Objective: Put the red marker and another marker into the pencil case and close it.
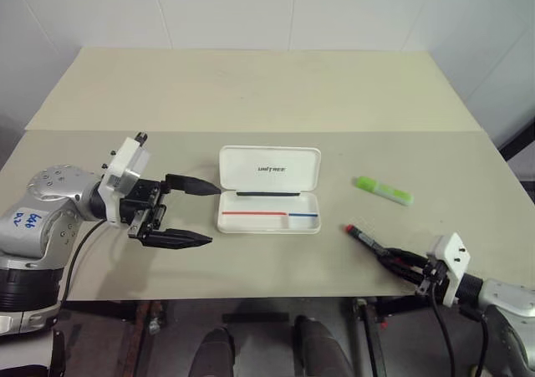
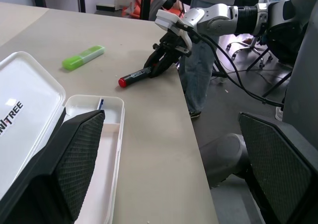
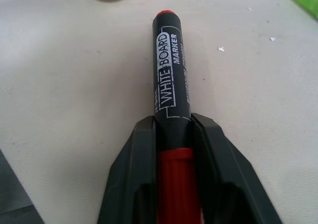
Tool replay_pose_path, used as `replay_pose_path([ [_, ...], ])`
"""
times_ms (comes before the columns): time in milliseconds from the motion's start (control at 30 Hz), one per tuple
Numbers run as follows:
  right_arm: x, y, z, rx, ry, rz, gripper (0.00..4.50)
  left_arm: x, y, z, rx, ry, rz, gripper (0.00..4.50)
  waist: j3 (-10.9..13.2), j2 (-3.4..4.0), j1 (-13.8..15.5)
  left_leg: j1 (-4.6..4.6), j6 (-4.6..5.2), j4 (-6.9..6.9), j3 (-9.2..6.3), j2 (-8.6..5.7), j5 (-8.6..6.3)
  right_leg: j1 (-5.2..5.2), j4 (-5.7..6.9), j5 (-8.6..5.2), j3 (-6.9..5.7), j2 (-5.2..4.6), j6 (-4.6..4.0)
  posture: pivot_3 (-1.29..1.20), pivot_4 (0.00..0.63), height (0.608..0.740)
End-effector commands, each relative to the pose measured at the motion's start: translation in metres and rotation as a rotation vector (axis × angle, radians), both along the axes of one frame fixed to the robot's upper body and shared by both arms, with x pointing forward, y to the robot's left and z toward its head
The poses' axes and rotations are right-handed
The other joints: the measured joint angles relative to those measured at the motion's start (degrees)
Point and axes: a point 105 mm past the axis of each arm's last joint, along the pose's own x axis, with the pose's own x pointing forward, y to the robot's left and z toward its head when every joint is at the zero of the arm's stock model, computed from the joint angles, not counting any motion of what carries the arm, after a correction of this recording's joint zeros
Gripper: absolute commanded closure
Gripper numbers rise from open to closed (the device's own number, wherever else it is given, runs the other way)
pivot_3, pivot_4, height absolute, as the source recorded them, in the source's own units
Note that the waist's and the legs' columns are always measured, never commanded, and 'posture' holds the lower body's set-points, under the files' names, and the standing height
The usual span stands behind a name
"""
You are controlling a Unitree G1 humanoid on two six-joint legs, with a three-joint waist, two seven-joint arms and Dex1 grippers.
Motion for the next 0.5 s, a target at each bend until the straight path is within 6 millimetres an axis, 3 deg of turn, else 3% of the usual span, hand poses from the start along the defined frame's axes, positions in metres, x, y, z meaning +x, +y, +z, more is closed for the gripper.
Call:
replay_pose_path([
  [33, -0.002, 0.003, -0.006, -0.009, 0.006, 0.009, 3.90, 0.000, -0.002, 0.006, -0.004, -0.046, -0.011, 0.00, 0.00, 0.00, -0.03, 0.01, 0.00, 0.00, 0.00, 0.00, 0.00, 0.00, 0.02, 0.00, 0.00, 0.01, 0.00, 0.00, 0.150, 0.740],
  [167, 0.005, 0.001, 0.012, -0.036, -0.068, 0.023, 3.90, 0.005, 0.002, 0.004, -0.011, -0.073, 0.024, 0.00, 0.00, 0.00, -0.16, 0.01, 0.00, 0.00, 0.00, 0.00, 0.00, 0.00, 0.03, 0.00, 0.00, 0.01, 0.00, 0.00, 0.150, 0.740],
  [367, 0.023, -0.009, 0.056, -0.183, -0.204, 0.113, 3.90, 0.019, 0.022, -0.003, 0.010, -0.173, 0.139, 0.00, 0.02, 0.03, -0.67, 0.02, 0.00, 0.03, 0.03, -0.01, 0.01, -0.01, 0.06, 0.01, 0.04, 0.00, 0.02, 0.00, 0.150, 0.740],
  [500, 0.048, 0.039, 0.110, -0.169, -0.357, 0.291, 3.90, 0.029, 0.041, -0.003, 0.003, -0.210, 0.242, 0.00, 0.03, 0.05, -1.27, 0.06, 0.02, 0.02, 0.02, 0.00, 0.04, -0.06, 0.12, 0.08, 0.10, 0.05, -0.01, 0.00, 0.150, 0.740],
])
